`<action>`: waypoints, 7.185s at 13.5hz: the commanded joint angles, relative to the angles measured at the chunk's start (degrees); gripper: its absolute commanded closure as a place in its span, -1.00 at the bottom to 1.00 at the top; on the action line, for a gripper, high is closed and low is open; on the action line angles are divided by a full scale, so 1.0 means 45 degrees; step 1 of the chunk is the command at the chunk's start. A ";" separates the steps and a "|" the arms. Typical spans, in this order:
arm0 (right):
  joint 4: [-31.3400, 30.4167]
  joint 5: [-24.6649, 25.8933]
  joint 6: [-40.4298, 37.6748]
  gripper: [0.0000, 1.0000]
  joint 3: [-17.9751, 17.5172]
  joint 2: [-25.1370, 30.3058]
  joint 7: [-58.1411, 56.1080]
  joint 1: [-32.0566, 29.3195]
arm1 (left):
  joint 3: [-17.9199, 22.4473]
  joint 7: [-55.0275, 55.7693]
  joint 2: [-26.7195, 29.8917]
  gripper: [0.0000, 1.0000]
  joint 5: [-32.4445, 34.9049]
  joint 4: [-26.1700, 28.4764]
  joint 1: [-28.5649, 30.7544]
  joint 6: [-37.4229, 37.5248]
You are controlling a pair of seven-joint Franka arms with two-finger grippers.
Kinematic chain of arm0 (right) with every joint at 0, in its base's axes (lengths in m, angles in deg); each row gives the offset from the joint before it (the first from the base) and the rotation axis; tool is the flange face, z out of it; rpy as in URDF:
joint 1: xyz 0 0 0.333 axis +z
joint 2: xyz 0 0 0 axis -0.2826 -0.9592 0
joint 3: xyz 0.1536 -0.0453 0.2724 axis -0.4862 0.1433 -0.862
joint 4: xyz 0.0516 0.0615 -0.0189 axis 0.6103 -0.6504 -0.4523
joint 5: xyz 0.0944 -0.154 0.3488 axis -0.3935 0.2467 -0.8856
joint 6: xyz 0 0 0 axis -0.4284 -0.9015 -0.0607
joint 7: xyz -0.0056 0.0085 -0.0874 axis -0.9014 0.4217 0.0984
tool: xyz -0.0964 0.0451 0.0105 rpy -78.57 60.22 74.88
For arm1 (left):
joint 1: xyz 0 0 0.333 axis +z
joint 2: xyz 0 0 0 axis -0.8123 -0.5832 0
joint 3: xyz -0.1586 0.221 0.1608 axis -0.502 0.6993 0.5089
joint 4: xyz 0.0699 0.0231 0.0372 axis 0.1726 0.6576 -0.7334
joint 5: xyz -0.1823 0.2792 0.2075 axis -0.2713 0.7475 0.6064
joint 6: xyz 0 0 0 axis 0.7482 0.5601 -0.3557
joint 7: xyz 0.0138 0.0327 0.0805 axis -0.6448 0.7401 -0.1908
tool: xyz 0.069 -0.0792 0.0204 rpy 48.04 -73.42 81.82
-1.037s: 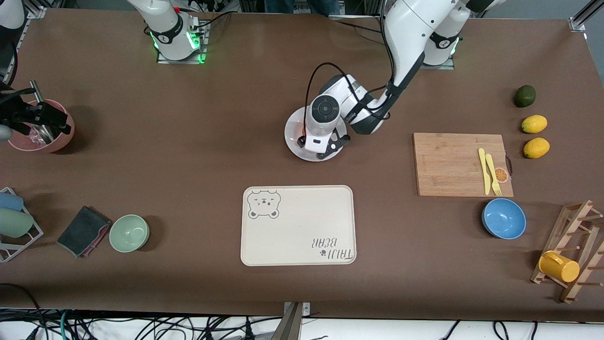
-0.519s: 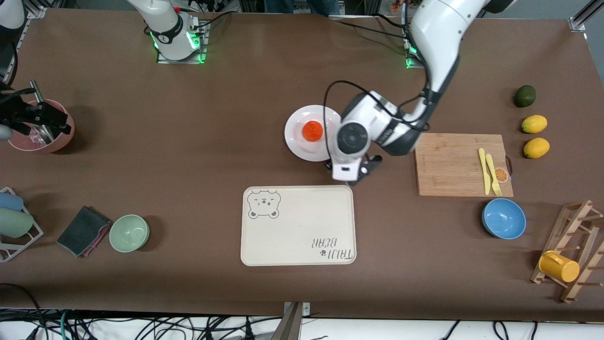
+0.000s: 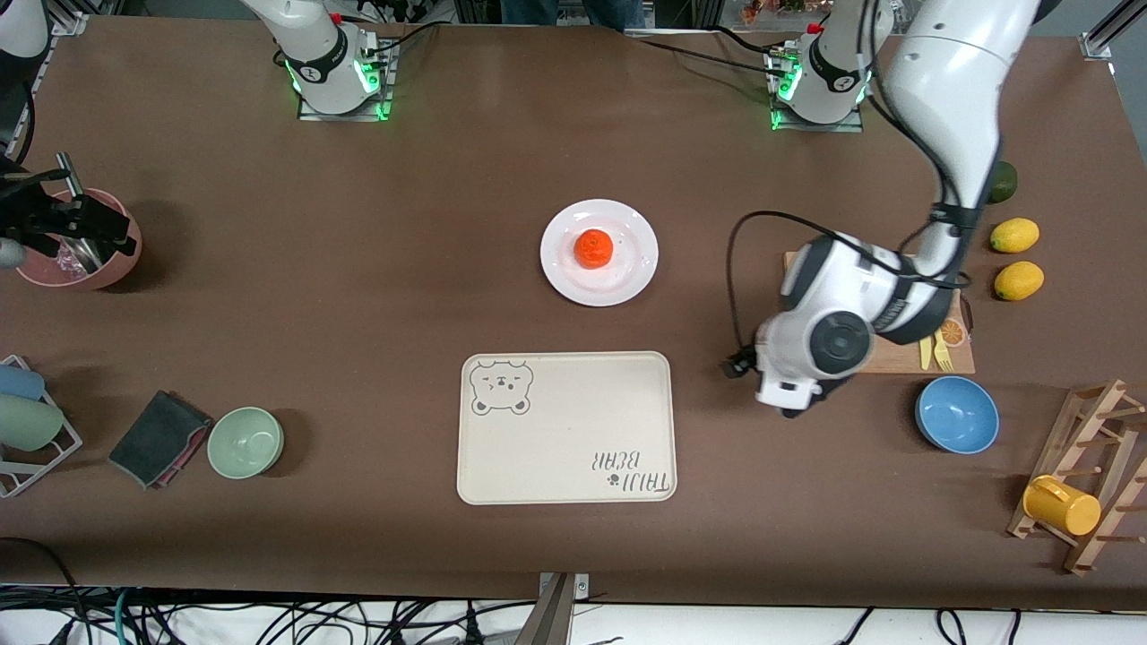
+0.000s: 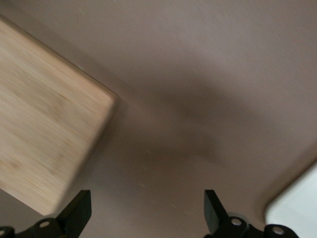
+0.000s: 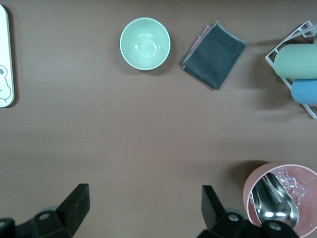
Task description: Place orange and plate with both arms
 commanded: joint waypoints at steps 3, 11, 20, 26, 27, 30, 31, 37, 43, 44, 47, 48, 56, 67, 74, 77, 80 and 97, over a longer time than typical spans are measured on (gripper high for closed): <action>-0.0098 -0.0537 -0.1107 -1.00 -0.0202 -0.1005 0.0095 0.0748 | -0.0169 -0.4298 0.0720 -1.00 0.0394 0.0058 0.2001 0.0960; -0.0196 -0.8422 -0.0622 -1.00 -0.0281 -0.4283 0.0213 0.2507 | 0.0044 -1.0806 0.3042 -1.00 0.0179 0.0252 0.3979 0.2428; -0.1582 -1.6019 0.3715 -1.00 -0.0965 -0.7507 -0.6184 0.4970 | 0.0553 -1.4035 0.7595 -1.00 -0.0212 0.0624 0.3179 0.3423; -0.2186 -1.7494 0.5414 -1.00 -0.0984 -0.8039 -0.7656 0.7056 | 0.1745 -1.4073 0.8280 -1.00 -0.1188 0.1441 0.2357 0.3369; -0.2401 -1.7494 0.5492 -1.00 -0.0984 -0.8038 -0.8123 0.7157 | 0.1822 -1.4073 0.8339 -1.00 -0.1111 0.1521 0.2105 0.3269; -0.2657 -1.7513 0.5376 -0.91 -0.1101 -0.8058 -0.8323 0.7294 | 0.2116 -1.4073 0.8320 -1.00 -0.1130 0.1425 0.1907 0.3268; -0.2676 -1.7513 0.5492 -0.65 -0.1140 -0.8058 -0.8323 0.7449 | 0.2116 -1.4035 0.8262 -1.00 -0.1149 0.1270 0.1907 0.3306; -0.2657 -1.7494 0.5454 0.55 -0.1141 -0.8253 -0.8342 0.7724 | 0.2096 -1.4015 0.7949 -1.00 -0.1208 0.1171 0.2220 0.3268; -0.2579 -1.7494 0.5356 1.00 -0.1141 -0.8409 -0.8284 0.7803 | 0.2077 -1.3937 0.7890 -1.00 -0.1208 0.1112 0.2220 0.3268; -0.2521 -1.7494 0.5356 1.00 -0.1141 -0.8371 -0.8226 0.7764 | 0.2077 -1.3917 0.7871 -1.00 -0.1208 0.1112 0.2201 0.3248; -0.2384 -1.7513 0.5279 1.00 -0.0946 -0.8020 -0.8128 0.7472 | 0.2057 -1.3897 0.7870 -1.00 -0.1208 0.1112 0.2181 0.3248; -0.2132 -1.7494 0.4814 1.00 -0.0945 -0.8019 -0.8031 0.7200 | 0.2057 -1.3897 0.7870 -1.00 -0.1208 0.1112 0.2161 0.3248; 0.1379 -1.6110 0.3676 1.00 -0.0848 -0.9285 -0.6358 0.4562 | 0.2057 -1.3917 0.7870 -1.00 -0.1208 0.1112 0.2200 0.3229; 0.7089 -1.5795 0.5727 1.00 -0.0984 -1.3507 -0.3577 0.5048 | 0.2057 -1.3917 0.7792 -1.00 -0.1208 0.1112 0.2161 0.3229; 0.7050 -1.1546 0.5708 -1.00 -0.0887 -1.2494 -0.3714 0.5263 | 0.2057 -1.3917 0.7773 -1.00 -0.1208 0.1131 0.2181 0.3229; 0.6392 -0.8595 0.5571 -1.00 -0.0887 -1.1073 -0.3694 0.5322 | 0.2057 -1.3917 0.7773 -1.00 -0.1208 0.1131 0.2181 0.3229; 0.4731 -0.6425 0.4854 -1.00 -0.0090 -0.9003 -0.3656 0.5439 | 0.2057 -1.3917 0.7773 -1.00 -0.1208 0.1132 0.2181 0.3229; 0.2995 -0.0384 -0.2129 -1.00 0.1074 -0.1696 0.0661 0.3106 | 0.2038 -1.3897 0.7792 -1.00 -0.1189 0.1151 0.2161 0.3268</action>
